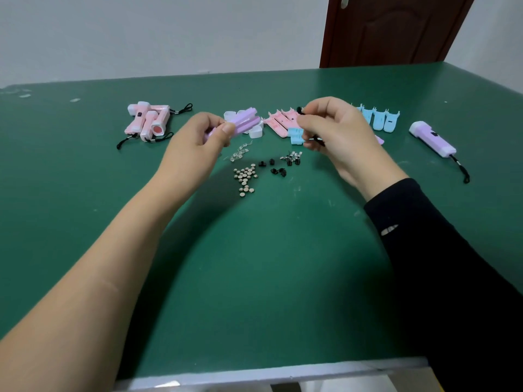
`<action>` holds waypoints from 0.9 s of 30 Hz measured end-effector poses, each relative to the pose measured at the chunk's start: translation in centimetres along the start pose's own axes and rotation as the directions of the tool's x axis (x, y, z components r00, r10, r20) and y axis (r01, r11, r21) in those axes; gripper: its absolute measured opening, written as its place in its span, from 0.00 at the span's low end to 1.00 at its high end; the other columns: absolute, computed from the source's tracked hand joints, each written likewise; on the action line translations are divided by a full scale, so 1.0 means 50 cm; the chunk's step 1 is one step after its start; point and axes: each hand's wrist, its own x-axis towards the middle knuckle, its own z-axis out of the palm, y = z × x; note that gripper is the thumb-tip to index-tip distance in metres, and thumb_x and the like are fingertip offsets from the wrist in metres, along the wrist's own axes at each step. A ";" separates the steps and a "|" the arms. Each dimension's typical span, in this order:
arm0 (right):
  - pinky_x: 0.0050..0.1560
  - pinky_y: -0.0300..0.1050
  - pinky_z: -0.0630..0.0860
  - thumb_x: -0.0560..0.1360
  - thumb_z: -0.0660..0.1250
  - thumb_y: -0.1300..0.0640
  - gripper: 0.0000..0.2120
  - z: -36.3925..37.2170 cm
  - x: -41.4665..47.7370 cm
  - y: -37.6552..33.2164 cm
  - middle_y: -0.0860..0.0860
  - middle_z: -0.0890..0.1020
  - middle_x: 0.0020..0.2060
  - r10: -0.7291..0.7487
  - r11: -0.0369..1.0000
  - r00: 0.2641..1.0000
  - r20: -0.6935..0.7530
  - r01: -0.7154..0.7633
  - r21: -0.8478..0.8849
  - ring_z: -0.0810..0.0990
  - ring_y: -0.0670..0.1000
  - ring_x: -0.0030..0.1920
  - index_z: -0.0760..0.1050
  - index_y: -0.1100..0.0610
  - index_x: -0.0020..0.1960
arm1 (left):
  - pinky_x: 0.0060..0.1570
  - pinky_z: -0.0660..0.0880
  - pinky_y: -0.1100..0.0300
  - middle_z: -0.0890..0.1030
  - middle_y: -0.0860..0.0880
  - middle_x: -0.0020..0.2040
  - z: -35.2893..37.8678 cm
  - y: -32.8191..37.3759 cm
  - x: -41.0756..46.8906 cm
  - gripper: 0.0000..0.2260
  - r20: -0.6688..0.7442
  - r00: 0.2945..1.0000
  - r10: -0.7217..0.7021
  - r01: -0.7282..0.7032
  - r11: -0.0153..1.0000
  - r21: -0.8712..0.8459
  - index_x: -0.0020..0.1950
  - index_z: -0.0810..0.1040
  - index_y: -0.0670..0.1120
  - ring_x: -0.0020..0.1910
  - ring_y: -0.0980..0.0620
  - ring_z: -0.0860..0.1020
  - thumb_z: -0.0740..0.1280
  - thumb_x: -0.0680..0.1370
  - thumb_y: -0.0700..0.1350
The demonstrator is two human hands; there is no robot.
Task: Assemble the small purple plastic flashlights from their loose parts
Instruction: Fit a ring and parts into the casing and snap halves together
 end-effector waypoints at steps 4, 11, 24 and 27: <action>0.38 0.36 0.72 0.75 0.68 0.64 0.08 0.011 -0.009 -0.001 0.46 0.76 0.34 -0.127 0.967 0.988 0.084 0.142 -0.211 0.72 0.45 0.34 0.74 0.52 0.42 | 0.43 0.68 0.63 0.77 0.58 0.41 0.005 0.004 -0.004 0.06 0.041 0.999 -0.007 0.006 1.000 0.028 0.48 0.74 0.51 0.42 0.55 0.73 0.61 0.82 0.51; 0.43 0.28 0.67 0.76 0.64 0.65 0.05 0.030 -0.019 0.002 0.46 0.77 0.41 -0.343 0.777 0.922 0.182 0.387 -0.497 0.74 0.46 0.43 0.74 0.56 0.48 | 0.42 0.67 0.64 0.77 0.55 0.42 0.010 0.010 -0.008 0.08 0.076 0.997 0.005 -0.009 0.998 0.058 0.50 0.75 0.49 0.41 0.55 0.72 0.62 0.82 0.52; 0.43 0.26 0.67 0.77 0.63 0.65 0.06 0.024 -0.013 0.011 0.47 0.78 0.43 -0.354 0.734 0.917 0.185 0.395 -0.553 0.74 0.39 0.40 0.76 0.59 0.52 | 0.37 0.65 0.74 0.77 0.58 0.41 0.014 0.016 -0.007 0.07 0.082 0.997 0.005 -0.013 0.995 0.101 0.51 0.75 0.48 0.39 0.59 0.72 0.62 0.82 0.51; 0.43 0.25 0.66 0.78 0.63 0.65 0.07 0.021 -0.013 0.010 0.46 0.78 0.43 -0.349 0.733 0.917 0.192 0.395 -0.555 0.73 0.35 0.39 0.77 0.58 0.53 | 0.36 0.64 0.75 0.77 0.58 0.41 0.013 0.016 -0.006 0.07 0.087 0.996 0.002 -0.011 0.994 0.105 0.51 0.74 0.49 0.37 0.63 0.71 0.62 0.82 0.51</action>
